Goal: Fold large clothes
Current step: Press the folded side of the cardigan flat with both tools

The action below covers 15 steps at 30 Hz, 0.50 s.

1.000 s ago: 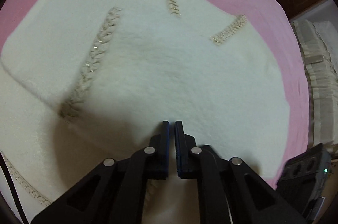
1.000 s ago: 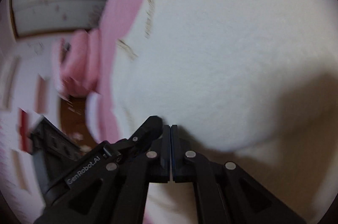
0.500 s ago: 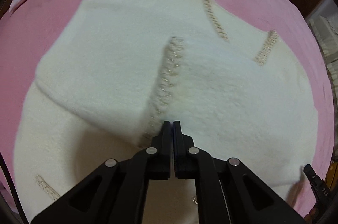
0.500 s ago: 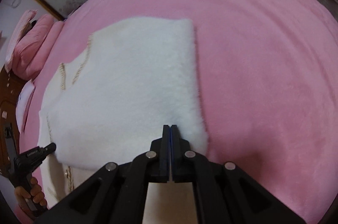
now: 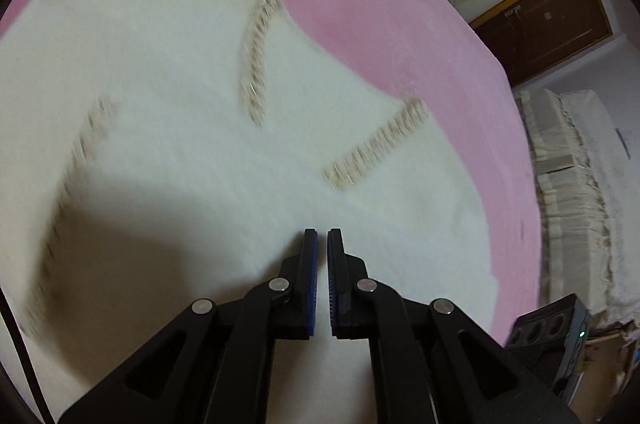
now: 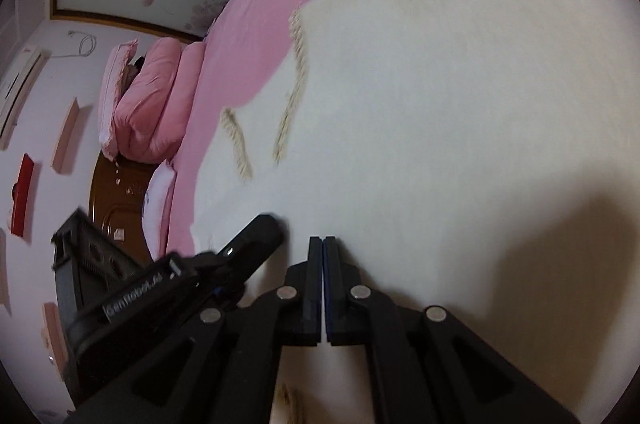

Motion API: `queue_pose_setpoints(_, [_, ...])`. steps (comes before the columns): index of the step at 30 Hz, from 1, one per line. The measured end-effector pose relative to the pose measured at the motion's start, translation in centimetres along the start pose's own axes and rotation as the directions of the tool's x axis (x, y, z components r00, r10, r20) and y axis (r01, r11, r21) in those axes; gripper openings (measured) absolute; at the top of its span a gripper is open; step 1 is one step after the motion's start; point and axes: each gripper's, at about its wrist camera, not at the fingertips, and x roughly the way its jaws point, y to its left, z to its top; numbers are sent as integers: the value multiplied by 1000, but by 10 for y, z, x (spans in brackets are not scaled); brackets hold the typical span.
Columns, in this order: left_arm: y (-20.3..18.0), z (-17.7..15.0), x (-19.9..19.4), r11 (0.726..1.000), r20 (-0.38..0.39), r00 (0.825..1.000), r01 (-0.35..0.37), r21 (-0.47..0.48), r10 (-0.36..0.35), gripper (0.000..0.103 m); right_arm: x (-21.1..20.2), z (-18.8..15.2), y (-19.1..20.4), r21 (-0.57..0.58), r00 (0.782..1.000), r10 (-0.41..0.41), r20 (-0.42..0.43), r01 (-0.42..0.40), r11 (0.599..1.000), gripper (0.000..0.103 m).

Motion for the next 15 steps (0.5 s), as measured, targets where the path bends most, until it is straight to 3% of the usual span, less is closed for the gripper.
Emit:
queue_pose_setpoints(3, [26,22,-10,993,49,992,-119,10,119,1,-2,35,-5,-67,999,-34,-9,34,997,0])
queue_pose_setpoints(5, [53,38,-17,983,72,980,-183,-31,185,1,-31,56,-29,-48,989,-137,47,139,989,0])
queue_pose_setpoints(7, [76,47,-22,982,81,980,-175,-73,181,1,-64,73,-63,83,978,-179,111,170,982,0])
queue_pose_setpoints(9, [95,54,-23,985,62,993,-90,-145,100,1,-95,83,-85,172,943,-281,181,251,953,0])
queue_pose_setpoints(11, [104,55,-19,977,52,997,-49,-206,61,1,-120,84,-99,230,922,-300,243,246,942,0])
queue_pose_setpoints(12, [104,56,-17,977,54,997,-50,-208,62,1,-125,82,-104,257,919,-308,245,245,935,0])
queue_pose_setpoints(14, [98,55,-18,980,59,995,-74,-186,86,1,-125,77,-106,280,900,-381,213,317,906,0])
queue_pose_setpoints(15, [91,55,-15,981,60,993,-89,-174,101,1,-124,71,-108,294,905,-370,208,303,906,0])
